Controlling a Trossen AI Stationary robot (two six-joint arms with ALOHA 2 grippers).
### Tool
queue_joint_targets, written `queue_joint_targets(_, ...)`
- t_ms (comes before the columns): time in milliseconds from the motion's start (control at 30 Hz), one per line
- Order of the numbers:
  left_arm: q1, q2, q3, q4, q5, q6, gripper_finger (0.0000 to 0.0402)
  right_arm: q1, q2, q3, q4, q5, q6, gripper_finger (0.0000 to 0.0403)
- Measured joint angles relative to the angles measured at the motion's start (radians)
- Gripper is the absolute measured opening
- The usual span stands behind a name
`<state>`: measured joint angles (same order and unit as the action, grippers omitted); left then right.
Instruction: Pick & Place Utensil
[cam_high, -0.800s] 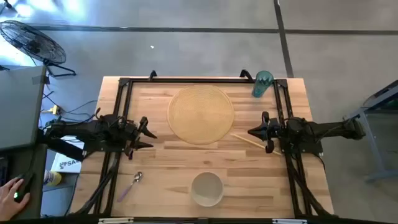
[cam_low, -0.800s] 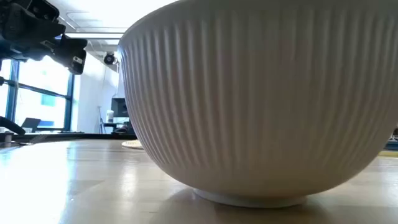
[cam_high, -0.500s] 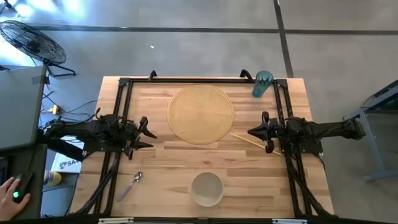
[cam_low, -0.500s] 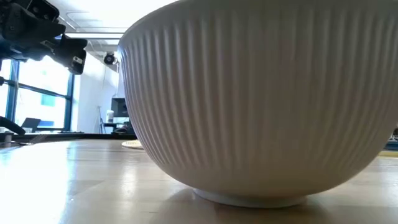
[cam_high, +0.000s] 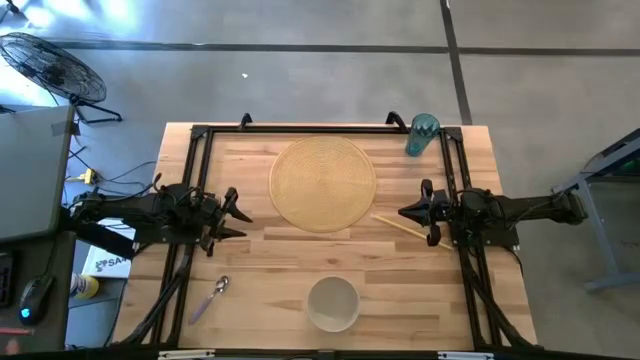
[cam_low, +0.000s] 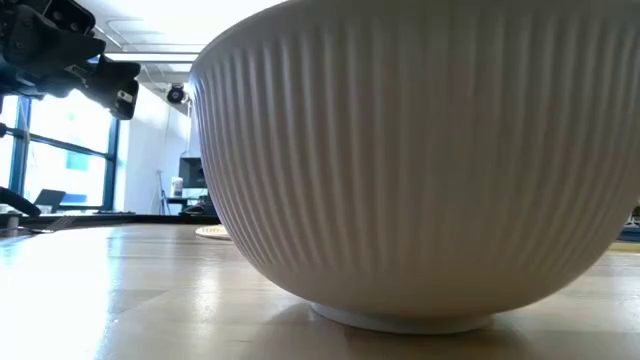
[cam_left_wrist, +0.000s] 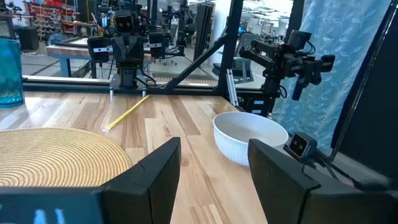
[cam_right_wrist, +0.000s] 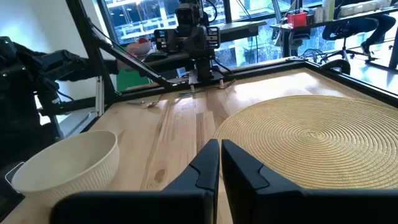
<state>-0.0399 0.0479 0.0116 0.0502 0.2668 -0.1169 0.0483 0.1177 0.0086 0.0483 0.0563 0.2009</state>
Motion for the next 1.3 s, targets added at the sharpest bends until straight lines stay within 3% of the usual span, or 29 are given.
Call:
queue_joint_targets(433,0.000,0.000,0.000,0.000,0.005,0.000,0.0186,0.000,0.000,0.000,0.000,0.000,-0.006,0.0012)
queue_joint_targets(667,0.000,0.000,0.000,0.000,0.004,0.000,0.0186,0.000,0.000,0.000,0.006,0.012,-0.262,0.0012)
queue_joint_targets(1067,0.000,0.000,0.000,0.000,0.003,0.000,0.0186,0.000,0.000,0.000,0.378,0.106,-0.075,0.0012)
queue_joint_targets(1133,0.000,0.000,0.000,0.000,0.003,0.000,0.0186,0.000,0.000,0.000,0.427,0.140,-0.071,0.0012)
queue_joint_targets(1300,0.000,0.000,0.000,0.000,0.000,0.000,0.0186,0.000,0.000,0.000,0.500,0.358,-0.098,0.0012)
